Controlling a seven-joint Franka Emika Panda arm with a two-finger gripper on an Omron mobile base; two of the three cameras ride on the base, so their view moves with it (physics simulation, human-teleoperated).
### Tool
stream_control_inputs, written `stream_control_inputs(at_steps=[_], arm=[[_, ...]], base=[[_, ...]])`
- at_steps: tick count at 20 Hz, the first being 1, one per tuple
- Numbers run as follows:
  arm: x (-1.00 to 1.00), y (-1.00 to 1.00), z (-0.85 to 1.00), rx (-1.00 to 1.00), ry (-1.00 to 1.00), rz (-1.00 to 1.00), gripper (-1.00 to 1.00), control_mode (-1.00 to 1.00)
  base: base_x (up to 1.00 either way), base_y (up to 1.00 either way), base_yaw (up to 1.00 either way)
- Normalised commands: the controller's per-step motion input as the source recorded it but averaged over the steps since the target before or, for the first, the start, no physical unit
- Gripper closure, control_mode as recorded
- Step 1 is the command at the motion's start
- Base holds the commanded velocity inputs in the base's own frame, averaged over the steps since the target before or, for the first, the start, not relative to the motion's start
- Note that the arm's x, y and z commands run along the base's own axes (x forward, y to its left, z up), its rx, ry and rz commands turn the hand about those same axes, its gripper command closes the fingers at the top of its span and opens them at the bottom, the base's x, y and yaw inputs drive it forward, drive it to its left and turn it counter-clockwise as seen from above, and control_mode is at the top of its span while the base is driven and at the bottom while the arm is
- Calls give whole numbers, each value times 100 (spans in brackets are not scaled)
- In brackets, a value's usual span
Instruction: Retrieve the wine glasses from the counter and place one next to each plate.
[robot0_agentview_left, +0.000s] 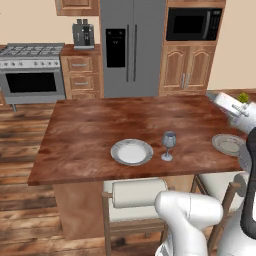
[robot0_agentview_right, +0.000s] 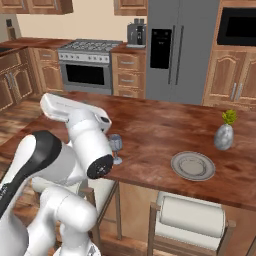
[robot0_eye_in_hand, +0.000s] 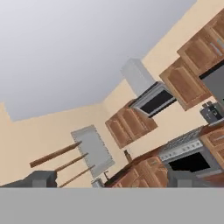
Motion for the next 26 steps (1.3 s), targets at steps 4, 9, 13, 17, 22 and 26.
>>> stream_control_inputs(at_steps=[4, 9, 13, 17, 22, 26], arm=[[-49, -3, 14, 15, 41, -14, -100, -100], [-44, -1, 20, 2, 38, -13, -100, -100], [-9, 0, 25, -21, 61, -8, -100, -100], [-1, -8, 26, -16, 59, 0, -100, -100], [0, -12, -30, -24, 60, 0, -100, -100], [-3, -4, -56, -33, 56, 0, -100, -100]], base=[[0, 0, 0], [0, 0, 0], [0, 0, 0], [0, 0, 0], [0, 0, 0], [0, 0, 0]])
